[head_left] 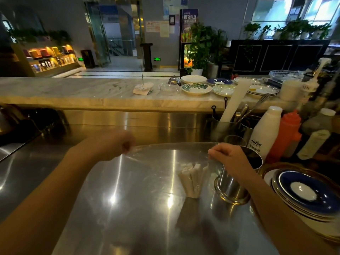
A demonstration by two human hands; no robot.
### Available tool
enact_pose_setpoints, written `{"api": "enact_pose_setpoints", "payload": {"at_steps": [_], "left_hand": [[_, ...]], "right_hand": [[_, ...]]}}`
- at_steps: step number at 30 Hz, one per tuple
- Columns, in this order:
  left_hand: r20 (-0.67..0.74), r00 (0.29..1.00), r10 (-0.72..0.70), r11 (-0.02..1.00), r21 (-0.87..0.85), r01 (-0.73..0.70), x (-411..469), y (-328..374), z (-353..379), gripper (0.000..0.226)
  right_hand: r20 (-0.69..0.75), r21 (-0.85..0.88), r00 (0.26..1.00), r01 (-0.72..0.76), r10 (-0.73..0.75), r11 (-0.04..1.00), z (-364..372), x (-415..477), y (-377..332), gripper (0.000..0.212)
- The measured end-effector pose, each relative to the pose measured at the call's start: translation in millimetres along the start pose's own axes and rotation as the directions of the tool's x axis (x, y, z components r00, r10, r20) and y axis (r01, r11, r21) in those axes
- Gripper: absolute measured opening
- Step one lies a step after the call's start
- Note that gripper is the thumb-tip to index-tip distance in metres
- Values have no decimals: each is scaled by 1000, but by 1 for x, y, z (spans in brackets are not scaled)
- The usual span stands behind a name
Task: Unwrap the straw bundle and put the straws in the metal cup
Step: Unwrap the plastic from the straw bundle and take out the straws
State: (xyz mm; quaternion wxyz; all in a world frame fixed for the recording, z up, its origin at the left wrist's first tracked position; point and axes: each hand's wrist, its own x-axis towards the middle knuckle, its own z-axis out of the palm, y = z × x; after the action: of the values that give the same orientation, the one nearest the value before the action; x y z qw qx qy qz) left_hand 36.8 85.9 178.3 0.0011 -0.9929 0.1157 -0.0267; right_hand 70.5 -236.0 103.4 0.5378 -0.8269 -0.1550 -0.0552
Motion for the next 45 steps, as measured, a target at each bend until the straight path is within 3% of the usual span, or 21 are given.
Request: {"api": "enact_pose_setpoints", "payload": {"at_steps": [2,5,12,18,22,24,32,37,41,45], "left_hand": [[62,998,4,1000,-8,-4,0,0,-3,30],[-3,999,-49,998,-38,49,0,-4,-6,25],[-168,976,-138,976,146,163,-7,-6,-8,14],[-351,930,-112,994,-51,100,-6,-3,-4,16],[-223,970,-101,991,-107,79,-7,-4,-5,17],[-285,954,-96,989,-135,59,-6,-5,-3,17],[-374,922,-101,989,-141,52,1,2,-1,16],[-443,887,-128,988,-136,75,3,8,1,18],[-182,968,-171,985,-57,163,4,13,7,18],[-199,976,-93,991,-115,71,2,24,16,32]], "right_hand": [[-24,-8,1000,17,-18,1000,0,-1,1,11],[-90,22,996,27,-25,999,-1,-1,0,12],[-123,39,992,36,-31,999,-10,-5,-2,12],[-280,65,956,103,-80,993,-23,-2,-19,17],[-207,25,977,57,-50,998,-28,-5,-17,13],[-190,-3,981,48,-48,999,-30,-8,-14,12],[-317,56,948,38,-18,998,-33,-11,-17,14],[-308,39,951,29,-16,999,-30,-13,-12,12],[-169,-51,985,12,-21,999,-31,-10,-6,13],[-148,-47,989,-9,2,999,-28,-14,6,13]]}}
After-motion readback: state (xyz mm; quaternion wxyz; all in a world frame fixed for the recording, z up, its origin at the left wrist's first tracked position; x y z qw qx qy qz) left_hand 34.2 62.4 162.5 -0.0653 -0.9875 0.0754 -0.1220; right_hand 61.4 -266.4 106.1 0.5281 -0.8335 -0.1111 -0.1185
